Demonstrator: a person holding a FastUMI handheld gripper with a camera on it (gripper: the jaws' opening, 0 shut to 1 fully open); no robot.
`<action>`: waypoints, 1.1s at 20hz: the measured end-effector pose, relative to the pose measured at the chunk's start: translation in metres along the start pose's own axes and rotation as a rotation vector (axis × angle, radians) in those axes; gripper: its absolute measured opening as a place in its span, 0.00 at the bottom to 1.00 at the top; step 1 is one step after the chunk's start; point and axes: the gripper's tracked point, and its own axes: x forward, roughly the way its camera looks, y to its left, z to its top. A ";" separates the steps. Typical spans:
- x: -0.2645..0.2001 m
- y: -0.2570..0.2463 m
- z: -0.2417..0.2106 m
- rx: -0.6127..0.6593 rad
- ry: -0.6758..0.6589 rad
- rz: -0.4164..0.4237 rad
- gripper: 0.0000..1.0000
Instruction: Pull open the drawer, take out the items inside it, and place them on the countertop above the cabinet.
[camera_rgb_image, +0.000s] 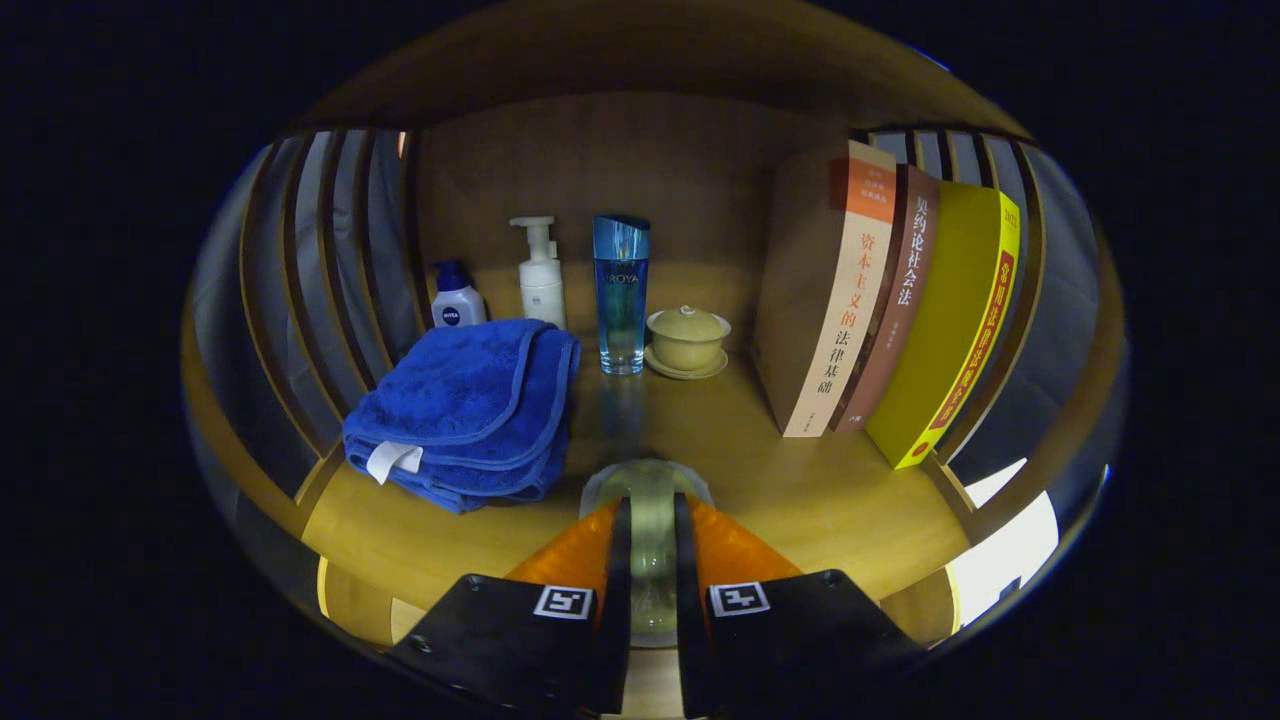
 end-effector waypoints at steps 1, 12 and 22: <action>0.000 0.005 -0.005 0.004 0.001 0.011 0.31; -0.027 0.020 0.009 0.007 -0.064 0.067 0.97; -0.156 0.040 0.073 0.006 -0.347 0.158 0.98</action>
